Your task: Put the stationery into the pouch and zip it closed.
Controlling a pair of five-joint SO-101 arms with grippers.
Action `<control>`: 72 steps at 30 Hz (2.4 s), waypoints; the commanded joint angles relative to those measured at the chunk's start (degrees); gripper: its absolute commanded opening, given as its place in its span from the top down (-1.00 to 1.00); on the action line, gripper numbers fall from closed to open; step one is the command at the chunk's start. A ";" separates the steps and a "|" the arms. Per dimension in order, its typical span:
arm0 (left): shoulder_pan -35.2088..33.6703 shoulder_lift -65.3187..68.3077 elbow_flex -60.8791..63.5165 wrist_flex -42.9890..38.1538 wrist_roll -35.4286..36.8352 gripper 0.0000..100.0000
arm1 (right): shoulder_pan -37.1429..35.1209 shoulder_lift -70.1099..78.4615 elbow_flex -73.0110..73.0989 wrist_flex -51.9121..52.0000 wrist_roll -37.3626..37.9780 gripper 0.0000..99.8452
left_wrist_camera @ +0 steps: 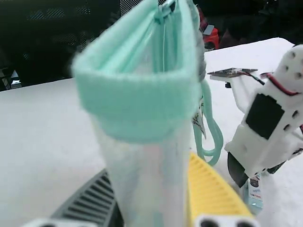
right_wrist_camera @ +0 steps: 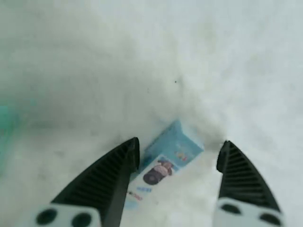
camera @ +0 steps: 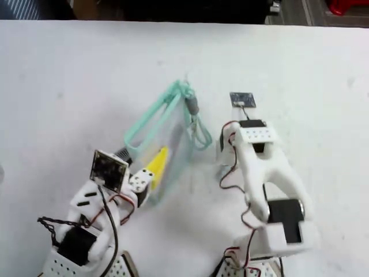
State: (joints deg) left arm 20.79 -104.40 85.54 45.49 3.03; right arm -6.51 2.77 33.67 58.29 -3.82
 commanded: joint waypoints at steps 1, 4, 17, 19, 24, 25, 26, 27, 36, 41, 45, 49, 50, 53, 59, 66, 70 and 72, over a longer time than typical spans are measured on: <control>-0.57 -0.48 -0.18 -1.32 0.53 0.67 | 0.66 4.09 -4.75 -0.75 -1.41 0.71; -0.57 -0.48 -0.18 -1.32 0.53 0.67 | 1.80 5.23 -6.59 -0.13 -1.58 0.97; -0.48 -0.48 -0.26 -1.23 6.15 0.67 | 9.27 -14.46 -13.71 10.59 -1.05 0.97; -0.31 -0.48 -0.26 -1.23 6.15 0.67 | 8.92 -21.14 -16.70 13.41 -0.62 0.97; -0.22 -0.48 -0.18 -1.23 6.15 0.67 | 2.95 -37.67 -25.49 16.48 4.66 0.97; -0.13 -0.48 -0.18 -1.23 6.07 0.67 | 0.75 -40.66 -27.08 16.48 5.63 0.97; -0.04 -0.48 -0.18 -1.23 5.54 0.67 | -1.89 -43.47 -28.40 16.04 6.68 0.97; 0.57 -0.48 -0.18 -1.23 4.31 0.67 | -4.70 -46.11 -29.89 15.96 7.82 0.97; 6.29 -0.48 0.62 -0.44 -3.60 0.66 | -24.57 -55.34 -33.58 3.65 12.40 0.97; 6.20 -0.48 0.53 -0.53 -3.69 0.66 | -25.10 -49.63 -33.67 3.38 12.31 0.97; 6.20 -0.48 0.44 -0.53 -3.69 0.66 | -27.47 -45.41 -33.58 0.31 12.22 0.97; 6.20 -0.48 0.44 -0.70 -3.78 0.67 | -30.55 -42.24 -33.49 1.63 12.31 0.97; 6.20 -0.48 0.44 -0.79 -3.78 0.67 | -31.16 -41.71 -33.49 2.33 12.40 0.97; 6.20 -0.48 0.44 -0.79 -3.69 0.67 | -32.31 -41.10 -33.49 5.41 12.57 0.97; 6.20 -0.48 0.44 -0.88 -3.60 0.67 | -32.22 -40.66 -33.49 12.53 12.57 0.97; 6.20 -0.48 0.44 -0.88 -3.60 0.67 | -32.31 -41.19 -25.58 8.66 12.57 0.97; 6.20 -0.48 0.44 -0.88 -3.60 0.67 | -32.40 -42.59 -24.79 8.66 12.66 0.97; 6.20 -0.48 0.44 -0.88 -3.60 0.67 | -32.40 -45.32 -24.62 8.66 12.66 0.97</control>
State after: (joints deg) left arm 26.77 -104.75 86.51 45.49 -0.22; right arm -38.15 -39.52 8.70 66.99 7.96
